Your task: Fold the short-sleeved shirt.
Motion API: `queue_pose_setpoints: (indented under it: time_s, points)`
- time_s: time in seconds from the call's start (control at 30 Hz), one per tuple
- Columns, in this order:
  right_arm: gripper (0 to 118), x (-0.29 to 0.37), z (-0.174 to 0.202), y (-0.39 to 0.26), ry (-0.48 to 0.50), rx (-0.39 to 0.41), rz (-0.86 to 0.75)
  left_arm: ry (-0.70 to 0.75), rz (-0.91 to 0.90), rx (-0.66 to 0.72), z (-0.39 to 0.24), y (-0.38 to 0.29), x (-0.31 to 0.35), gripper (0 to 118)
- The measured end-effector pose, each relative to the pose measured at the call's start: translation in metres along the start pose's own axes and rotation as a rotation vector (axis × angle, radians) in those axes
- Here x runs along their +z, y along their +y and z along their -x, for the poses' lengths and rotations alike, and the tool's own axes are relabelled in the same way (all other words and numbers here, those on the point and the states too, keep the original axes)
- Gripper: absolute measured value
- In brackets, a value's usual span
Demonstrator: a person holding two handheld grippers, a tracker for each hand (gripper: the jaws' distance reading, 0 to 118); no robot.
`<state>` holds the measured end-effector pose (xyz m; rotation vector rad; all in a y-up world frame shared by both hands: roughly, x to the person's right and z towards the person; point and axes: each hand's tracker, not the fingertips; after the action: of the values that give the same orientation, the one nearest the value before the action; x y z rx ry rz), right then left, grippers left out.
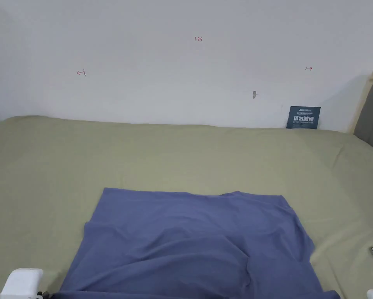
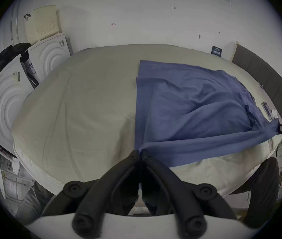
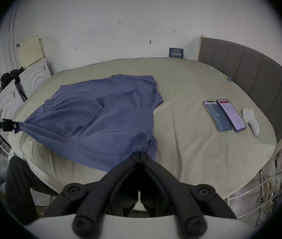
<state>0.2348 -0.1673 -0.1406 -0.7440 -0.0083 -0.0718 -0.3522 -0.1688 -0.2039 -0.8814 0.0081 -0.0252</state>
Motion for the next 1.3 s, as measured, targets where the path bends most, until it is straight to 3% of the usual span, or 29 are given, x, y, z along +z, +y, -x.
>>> queue_pose_setpoints:
  time_s: [0.07,0.1,0.13,0.17,0.2,0.23,0.27,0.4,0.43,0.47,0.5,0.53,0.73,0.77,0.8,0.83,0.87,1.1,1.13,1.23,1.3]
  points:
    - [9,-0.003,0.0,-0.002,-0.005,-0.01,-0.001,-0.012,0.002,0.001,0.001,0.0,-0.005,16]
    - [9,-0.003,0.0,-0.002,-0.004,-0.016,-0.003,-0.04,0.013,0.004,0.002,-0.001,-0.006,16]
    - [37,-0.003,-0.001,-0.002,-0.01,-0.023,-0.002,-0.039,0.013,0.008,0.003,-0.002,-0.007,41]
    - [93,-0.006,0.0,-0.001,-0.015,-0.034,0.013,-0.035,0.02,0.018,0.005,-0.003,-0.009,90]
    - [118,-0.006,0.001,-0.002,-0.017,-0.045,0.028,-0.024,0.021,0.018,0.005,-0.003,-0.008,108]
    - [113,0.009,-0.001,-0.001,-0.032,-0.075,-0.07,-0.024,0.003,0.023,0.007,-0.003,-0.003,108]
    - [112,0.011,0.002,0.001,-0.014,-0.048,-0.007,-0.027,0.001,0.03,0.009,-0.002,0.001,108]
    - [108,0.007,-0.002,0.01,-0.021,-0.045,-0.018,-0.013,-0.045,0.065,0.013,0.003,0.018,102]
    - [97,0.01,-0.003,0.012,-0.02,-0.042,-0.024,-0.003,-0.065,0.061,0.012,0.005,0.025,86]
    - [60,0.012,0.002,0.012,-0.019,-0.042,-0.034,0.003,-0.085,0.055,0.012,0.006,0.03,36]
    - [17,0.013,0.003,0.014,-0.023,-0.042,-0.04,0.004,-0.095,0.05,0.013,0.007,0.031,0]
    - [0,0.012,0.003,0.014,-0.027,-0.046,-0.046,0.005,-0.099,0.055,0.014,0.007,0.029,0]
    - [0,0.017,0.003,0.014,-0.016,-0.024,-0.05,-0.043,-0.032,0.034,0.02,0.001,0.016,4]
    - [0,0.016,0.003,0.013,-0.016,-0.022,-0.045,-0.058,-0.009,0.035,0.021,0.0,0.01,31]
    - [0,0.016,0.003,0.013,-0.015,-0.025,-0.041,-0.078,0.004,0.054,0.024,-0.002,0.006,69]
    - [0,0.016,0.004,0.012,-0.015,-0.032,-0.034,-0.098,0.04,0.065,0.025,-0.004,0.003,100]
    - [0,0.013,0.002,0.01,-0.013,-0.038,-0.027,-0.087,0.059,0.069,0.025,-0.006,-0.005,109]
    - [0,0.005,0.006,0.003,-0.017,-0.023,0.018,0.003,0.14,-0.035,0.019,-0.006,-0.045,106]
    - [0,0.0,0.002,0.002,-0.017,-0.026,0.032,0.015,0.142,-0.043,0.018,-0.007,-0.047,100]
    - [0,-0.002,-0.001,-0.001,-0.019,-0.035,0.047,-0.101,0.11,0.038,0.014,-0.005,-0.038,4]
    - [0,-0.002,-0.002,-0.003,-0.015,-0.037,0.058,-0.047,0.107,-0.02,0.006,-0.006,-0.034,4]
